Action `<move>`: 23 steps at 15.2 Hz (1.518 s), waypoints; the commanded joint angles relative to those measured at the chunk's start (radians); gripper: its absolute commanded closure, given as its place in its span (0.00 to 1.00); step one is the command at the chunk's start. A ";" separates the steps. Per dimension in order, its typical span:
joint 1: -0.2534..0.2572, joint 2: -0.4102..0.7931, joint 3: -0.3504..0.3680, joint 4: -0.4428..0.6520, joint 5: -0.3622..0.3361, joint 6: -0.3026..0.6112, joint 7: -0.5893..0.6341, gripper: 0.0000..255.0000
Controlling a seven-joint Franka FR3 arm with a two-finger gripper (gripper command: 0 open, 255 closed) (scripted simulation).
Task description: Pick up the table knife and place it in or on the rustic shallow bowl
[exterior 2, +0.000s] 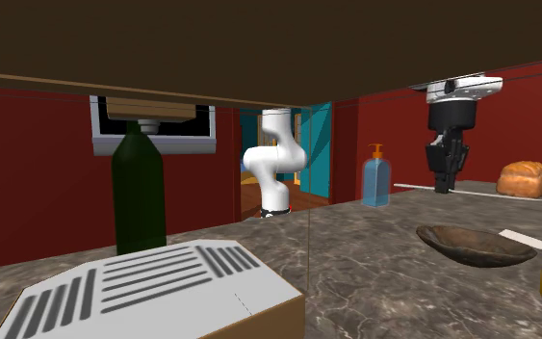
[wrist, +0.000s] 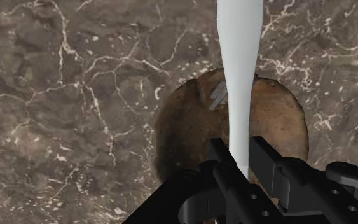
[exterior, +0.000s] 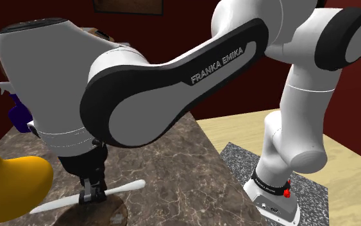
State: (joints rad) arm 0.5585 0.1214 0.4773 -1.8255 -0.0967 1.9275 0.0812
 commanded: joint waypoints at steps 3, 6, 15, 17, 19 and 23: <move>0.033 0.097 0.008 0.106 -0.047 -0.023 0.050 1.00; 0.034 0.105 0.006 0.076 -0.053 0.014 0.055 1.00; 0.037 0.142 -0.002 0.000 -0.078 0.122 0.074 1.00; 0.039 0.157 -0.005 -0.020 -0.088 0.155 0.081 1.00; 0.039 0.157 -0.005 -0.020 -0.088 0.155 0.081 1.00; 0.039 0.157 -0.005 -0.020 -0.088 0.155 0.081 1.00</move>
State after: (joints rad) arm 0.5977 0.2785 0.4726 -1.8454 -0.1842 2.0819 0.1624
